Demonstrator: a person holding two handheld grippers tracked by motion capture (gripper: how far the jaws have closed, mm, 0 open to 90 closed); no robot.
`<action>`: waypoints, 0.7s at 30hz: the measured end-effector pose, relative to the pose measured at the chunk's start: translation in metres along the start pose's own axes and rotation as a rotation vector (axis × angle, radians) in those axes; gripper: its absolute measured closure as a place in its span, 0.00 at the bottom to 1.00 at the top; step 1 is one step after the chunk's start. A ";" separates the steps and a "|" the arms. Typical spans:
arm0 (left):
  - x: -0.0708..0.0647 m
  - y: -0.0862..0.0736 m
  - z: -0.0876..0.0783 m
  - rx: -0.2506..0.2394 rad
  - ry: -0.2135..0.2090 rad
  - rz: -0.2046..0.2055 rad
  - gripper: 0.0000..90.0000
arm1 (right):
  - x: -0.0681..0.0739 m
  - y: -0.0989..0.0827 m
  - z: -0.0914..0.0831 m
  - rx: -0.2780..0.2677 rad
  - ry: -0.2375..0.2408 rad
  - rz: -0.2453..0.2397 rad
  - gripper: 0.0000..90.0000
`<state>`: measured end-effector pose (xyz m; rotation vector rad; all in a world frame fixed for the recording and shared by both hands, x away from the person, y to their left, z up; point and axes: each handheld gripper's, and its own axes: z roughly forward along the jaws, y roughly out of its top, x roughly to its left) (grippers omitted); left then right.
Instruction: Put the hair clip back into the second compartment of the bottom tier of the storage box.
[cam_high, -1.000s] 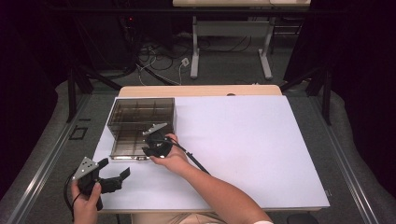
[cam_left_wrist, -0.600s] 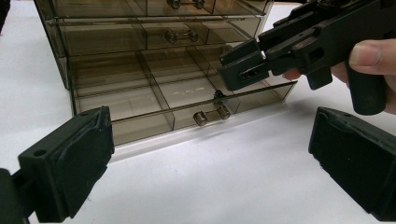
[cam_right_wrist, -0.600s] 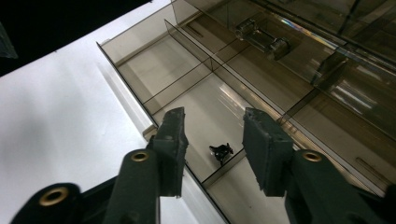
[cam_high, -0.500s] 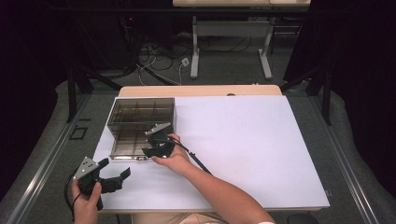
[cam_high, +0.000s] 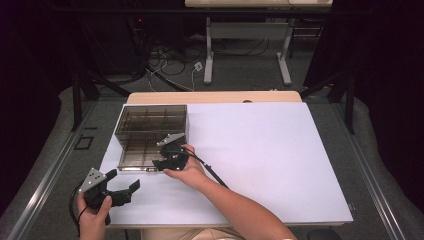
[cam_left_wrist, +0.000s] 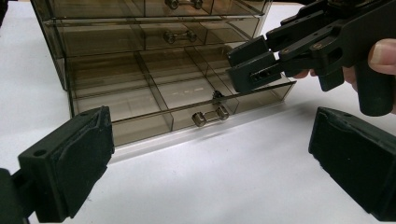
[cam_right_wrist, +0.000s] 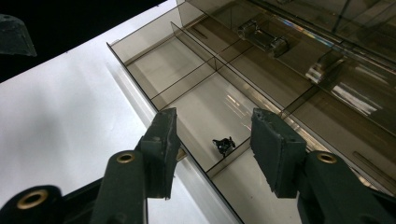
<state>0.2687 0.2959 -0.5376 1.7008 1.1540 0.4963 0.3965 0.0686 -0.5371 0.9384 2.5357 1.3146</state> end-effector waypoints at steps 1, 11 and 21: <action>0.000 0.000 0.000 0.000 -0.001 -0.001 0.00 | 0.000 0.000 -0.001 0.013 -0.001 -0.002 0.56; -0.002 0.000 0.002 0.003 0.005 0.005 0.00 | -0.001 -0.007 -0.007 -0.005 0.015 0.005 0.51; 0.000 0.000 0.001 0.006 0.013 -0.006 0.00 | 0.004 -0.015 -0.017 -0.021 0.041 -0.028 0.65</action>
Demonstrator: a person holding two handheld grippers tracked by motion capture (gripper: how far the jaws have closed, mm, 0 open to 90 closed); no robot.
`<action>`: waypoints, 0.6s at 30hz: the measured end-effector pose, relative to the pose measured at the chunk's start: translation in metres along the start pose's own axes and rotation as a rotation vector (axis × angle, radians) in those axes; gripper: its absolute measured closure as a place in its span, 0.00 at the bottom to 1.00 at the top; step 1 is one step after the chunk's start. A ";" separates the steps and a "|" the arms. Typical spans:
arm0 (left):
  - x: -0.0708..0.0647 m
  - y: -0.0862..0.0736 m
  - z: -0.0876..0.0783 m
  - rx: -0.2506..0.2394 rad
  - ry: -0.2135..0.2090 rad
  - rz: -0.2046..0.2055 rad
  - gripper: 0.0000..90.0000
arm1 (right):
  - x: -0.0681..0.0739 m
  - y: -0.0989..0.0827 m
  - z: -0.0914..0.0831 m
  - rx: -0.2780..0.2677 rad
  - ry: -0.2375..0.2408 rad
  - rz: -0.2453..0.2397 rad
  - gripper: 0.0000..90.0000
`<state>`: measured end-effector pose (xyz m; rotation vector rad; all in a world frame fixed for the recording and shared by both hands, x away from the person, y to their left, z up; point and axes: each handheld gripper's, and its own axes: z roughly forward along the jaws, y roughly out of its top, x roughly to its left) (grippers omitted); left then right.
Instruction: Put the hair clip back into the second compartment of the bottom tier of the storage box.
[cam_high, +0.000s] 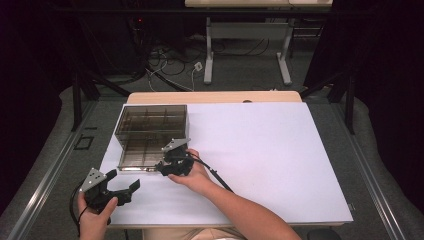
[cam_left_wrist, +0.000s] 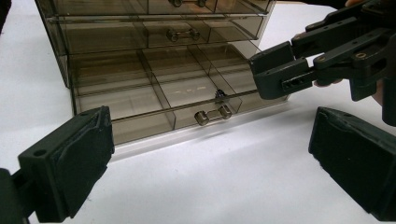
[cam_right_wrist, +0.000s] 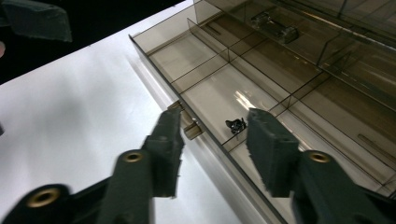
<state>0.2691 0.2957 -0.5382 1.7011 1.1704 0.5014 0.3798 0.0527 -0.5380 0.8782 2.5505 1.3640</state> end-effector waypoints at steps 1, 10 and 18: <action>0.000 0.000 0.000 -0.001 0.000 0.001 0.00 | 0.001 -0.001 0.000 -0.003 0.000 0.002 0.68; 0.000 0.001 0.002 0.001 -0.003 0.006 0.00 | 0.002 -0.007 0.000 0.009 0.014 -0.016 0.84; 0.000 0.001 0.003 0.002 -0.006 0.007 0.00 | 0.005 -0.012 0.004 0.032 0.005 -0.010 0.94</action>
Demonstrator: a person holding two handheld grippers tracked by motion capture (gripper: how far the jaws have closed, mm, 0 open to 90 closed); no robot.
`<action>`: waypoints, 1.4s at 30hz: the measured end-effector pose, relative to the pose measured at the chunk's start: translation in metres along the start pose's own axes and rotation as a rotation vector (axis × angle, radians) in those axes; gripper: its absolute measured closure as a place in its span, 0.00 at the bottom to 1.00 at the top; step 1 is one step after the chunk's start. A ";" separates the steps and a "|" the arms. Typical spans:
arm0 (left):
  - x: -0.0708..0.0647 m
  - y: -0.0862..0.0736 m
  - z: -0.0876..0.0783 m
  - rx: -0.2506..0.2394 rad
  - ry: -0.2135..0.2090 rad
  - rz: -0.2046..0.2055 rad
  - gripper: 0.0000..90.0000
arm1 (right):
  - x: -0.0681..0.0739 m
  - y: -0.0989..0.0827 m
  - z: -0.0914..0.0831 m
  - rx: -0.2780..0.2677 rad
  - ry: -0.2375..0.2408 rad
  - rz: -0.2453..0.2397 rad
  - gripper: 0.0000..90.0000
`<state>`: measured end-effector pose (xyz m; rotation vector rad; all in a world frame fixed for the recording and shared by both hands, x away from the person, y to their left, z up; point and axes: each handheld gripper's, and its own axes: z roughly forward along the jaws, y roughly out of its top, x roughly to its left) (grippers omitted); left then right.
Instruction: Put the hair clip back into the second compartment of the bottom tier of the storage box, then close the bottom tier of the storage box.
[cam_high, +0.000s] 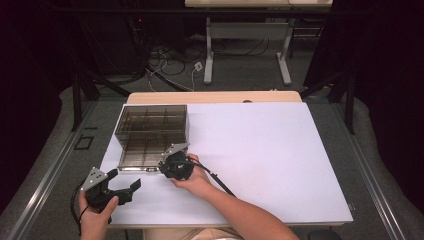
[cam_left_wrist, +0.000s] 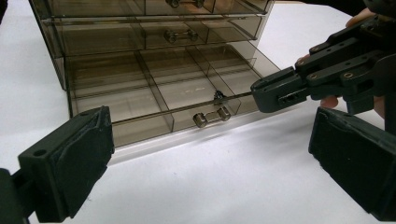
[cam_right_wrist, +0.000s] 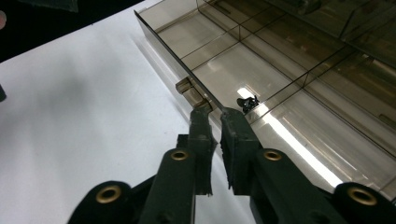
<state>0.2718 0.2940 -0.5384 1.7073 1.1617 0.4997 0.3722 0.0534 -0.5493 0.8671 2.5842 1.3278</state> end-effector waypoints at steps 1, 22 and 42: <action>0.000 0.000 0.000 -0.001 -0.002 -0.004 0.00 | 0.000 0.000 0.000 0.012 0.001 0.001 0.95; -0.001 -0.001 0.000 0.002 0.002 -0.001 0.00 | -0.002 -0.005 0.010 0.028 -0.010 0.015 1.00; 0.000 -0.001 0.000 -0.004 0.003 -0.006 0.00 | -0.006 -0.004 0.020 0.020 -0.030 0.056 1.00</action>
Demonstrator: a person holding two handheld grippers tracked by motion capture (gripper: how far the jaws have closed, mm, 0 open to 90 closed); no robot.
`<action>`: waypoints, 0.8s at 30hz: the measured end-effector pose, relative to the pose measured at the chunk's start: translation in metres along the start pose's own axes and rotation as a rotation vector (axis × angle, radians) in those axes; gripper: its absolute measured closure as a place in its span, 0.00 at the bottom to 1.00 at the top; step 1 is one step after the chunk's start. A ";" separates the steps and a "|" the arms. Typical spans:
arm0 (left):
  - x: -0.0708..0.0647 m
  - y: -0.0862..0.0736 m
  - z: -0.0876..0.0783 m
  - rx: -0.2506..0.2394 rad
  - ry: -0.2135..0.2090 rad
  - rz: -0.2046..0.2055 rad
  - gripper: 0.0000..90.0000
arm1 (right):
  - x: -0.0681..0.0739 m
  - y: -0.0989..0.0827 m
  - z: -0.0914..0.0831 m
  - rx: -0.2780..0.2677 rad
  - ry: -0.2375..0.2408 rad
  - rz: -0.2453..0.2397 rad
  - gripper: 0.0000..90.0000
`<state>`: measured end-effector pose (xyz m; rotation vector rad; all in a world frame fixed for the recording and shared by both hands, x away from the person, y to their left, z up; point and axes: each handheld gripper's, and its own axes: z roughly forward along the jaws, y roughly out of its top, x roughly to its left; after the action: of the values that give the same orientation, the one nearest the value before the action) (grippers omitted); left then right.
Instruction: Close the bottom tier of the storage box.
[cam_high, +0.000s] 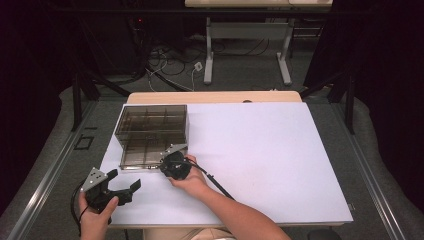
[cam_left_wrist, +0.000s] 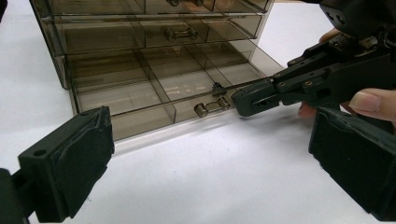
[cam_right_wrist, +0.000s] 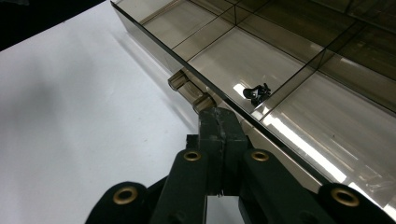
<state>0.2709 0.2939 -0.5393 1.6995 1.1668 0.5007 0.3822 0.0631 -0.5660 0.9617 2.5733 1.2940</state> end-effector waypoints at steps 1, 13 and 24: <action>0.000 0.000 0.000 0.000 -0.001 0.001 0.00 | -0.001 0.000 0.001 -0.010 -0.006 -0.011 1.00; 0.001 0.000 0.001 0.010 -0.006 0.001 0.00 | -0.012 0.004 0.007 -0.012 -0.031 0.028 1.00; 0.002 -0.001 -0.002 0.006 0.004 -0.010 0.00 | -0.029 0.007 0.007 -0.013 -0.069 0.100 1.00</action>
<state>0.2701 0.2968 -0.5402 1.6981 1.1804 0.4954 0.4110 0.0544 -0.5701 1.1258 2.4918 1.2758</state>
